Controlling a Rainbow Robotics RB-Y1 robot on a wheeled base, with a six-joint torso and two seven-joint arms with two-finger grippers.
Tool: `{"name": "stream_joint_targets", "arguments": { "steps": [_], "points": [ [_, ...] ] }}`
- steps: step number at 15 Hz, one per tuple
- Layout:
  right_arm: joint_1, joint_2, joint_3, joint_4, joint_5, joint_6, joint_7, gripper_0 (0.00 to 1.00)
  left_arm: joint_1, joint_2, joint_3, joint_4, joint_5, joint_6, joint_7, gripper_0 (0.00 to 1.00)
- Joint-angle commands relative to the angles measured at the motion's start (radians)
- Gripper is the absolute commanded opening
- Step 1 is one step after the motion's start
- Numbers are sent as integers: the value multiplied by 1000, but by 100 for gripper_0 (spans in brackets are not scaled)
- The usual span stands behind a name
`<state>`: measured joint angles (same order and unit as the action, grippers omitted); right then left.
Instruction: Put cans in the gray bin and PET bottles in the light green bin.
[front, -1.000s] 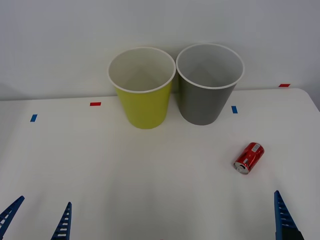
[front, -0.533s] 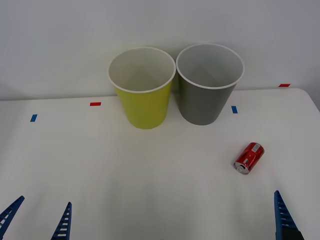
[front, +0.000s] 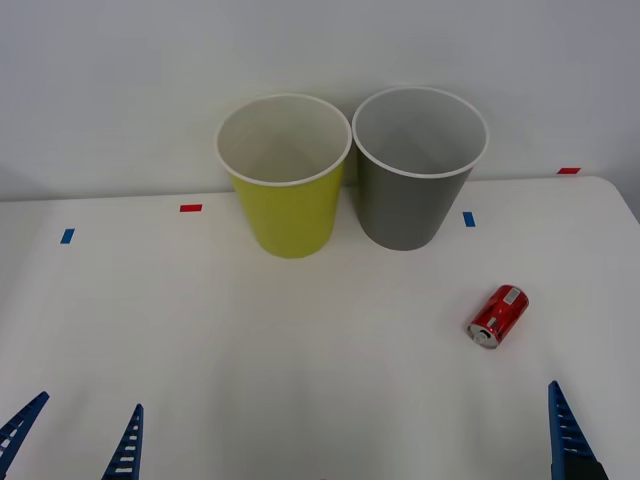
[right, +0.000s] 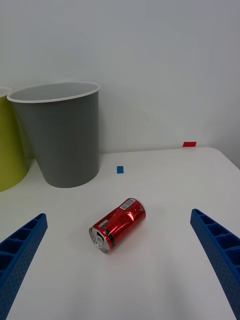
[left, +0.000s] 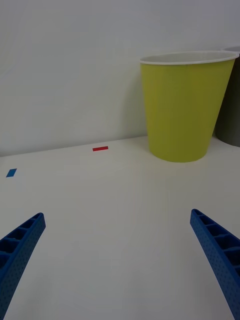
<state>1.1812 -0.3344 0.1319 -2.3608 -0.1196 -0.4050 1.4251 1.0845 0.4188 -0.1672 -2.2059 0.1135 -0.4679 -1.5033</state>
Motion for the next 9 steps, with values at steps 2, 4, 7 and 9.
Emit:
{"name": "stream_joint_targets", "arguments": {
  "steps": [2, 4, 7, 9],
  "points": [
    [0, 0, 0, 0, 0, 0, 0, 100, 0, 0, 0, 0, 0, 0, 0, 100],
    [0, 0, 0, 0, 0, 0, 0, 100, 0, 0, 0, 0, 0, 0, 0, 100],
    [0, 0, 0, 0, 0, 0, 0, 100, 0, 0, 0, 0, 0, 0, 0, 100],
    [0, 0, 0, 0, 0, 0, 0, 100, 0, 0, 0, 0, 0, 0, 0, 100]
  ]
}}
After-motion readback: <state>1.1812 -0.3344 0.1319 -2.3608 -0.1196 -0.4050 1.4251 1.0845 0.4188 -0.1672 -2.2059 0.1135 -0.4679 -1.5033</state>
